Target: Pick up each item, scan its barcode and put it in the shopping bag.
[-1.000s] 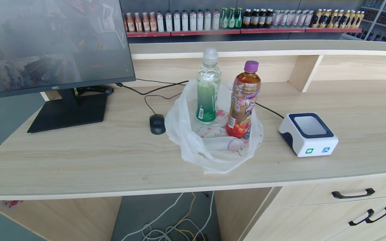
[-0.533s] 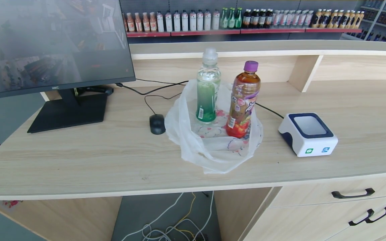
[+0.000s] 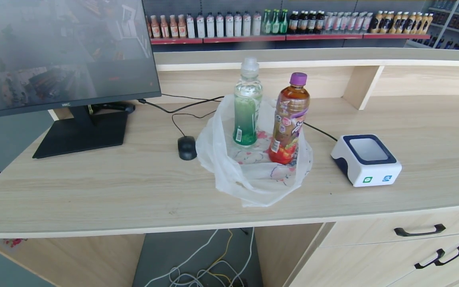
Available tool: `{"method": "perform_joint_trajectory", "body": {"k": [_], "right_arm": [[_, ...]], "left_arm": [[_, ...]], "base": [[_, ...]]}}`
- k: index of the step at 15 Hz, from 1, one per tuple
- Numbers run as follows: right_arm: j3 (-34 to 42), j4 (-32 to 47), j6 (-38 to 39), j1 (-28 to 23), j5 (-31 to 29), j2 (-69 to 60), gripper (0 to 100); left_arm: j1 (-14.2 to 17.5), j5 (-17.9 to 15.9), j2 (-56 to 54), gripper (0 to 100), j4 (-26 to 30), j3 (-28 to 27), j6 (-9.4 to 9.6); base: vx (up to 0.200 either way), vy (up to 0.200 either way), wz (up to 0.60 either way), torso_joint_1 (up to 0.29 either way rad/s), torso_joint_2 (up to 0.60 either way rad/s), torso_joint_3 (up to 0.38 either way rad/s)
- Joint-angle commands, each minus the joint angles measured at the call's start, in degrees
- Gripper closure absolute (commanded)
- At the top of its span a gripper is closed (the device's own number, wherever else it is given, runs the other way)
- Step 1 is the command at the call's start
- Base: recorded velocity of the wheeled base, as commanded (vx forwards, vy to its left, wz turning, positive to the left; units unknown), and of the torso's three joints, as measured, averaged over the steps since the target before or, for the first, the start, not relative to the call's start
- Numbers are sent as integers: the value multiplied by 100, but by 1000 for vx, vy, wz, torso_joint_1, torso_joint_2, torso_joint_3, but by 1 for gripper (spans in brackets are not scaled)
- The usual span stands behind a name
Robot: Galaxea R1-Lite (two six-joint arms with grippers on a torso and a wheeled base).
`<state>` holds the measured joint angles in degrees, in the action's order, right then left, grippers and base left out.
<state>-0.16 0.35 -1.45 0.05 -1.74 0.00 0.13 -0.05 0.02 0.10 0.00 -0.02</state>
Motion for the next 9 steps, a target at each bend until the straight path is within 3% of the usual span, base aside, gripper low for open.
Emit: {"method": "perform_joint_trajectory", "body": {"k": [1,7,9], "right_arm": [[-2,0,-4,4,-1,0,0],[-2,0,-4,4,-1,0,0],[-2,0,-4,4,-1,0,0]], "left_arm": [[4,5,-2,0,-1,0,11],[4,5,-2,0,-1,0,2],[4,5,-2,0,-1,0,-6]], "base": [[-200,0,0,2,7,2],[0,0,0,0,0,0],[0,-200,0,17,19,0]]}}
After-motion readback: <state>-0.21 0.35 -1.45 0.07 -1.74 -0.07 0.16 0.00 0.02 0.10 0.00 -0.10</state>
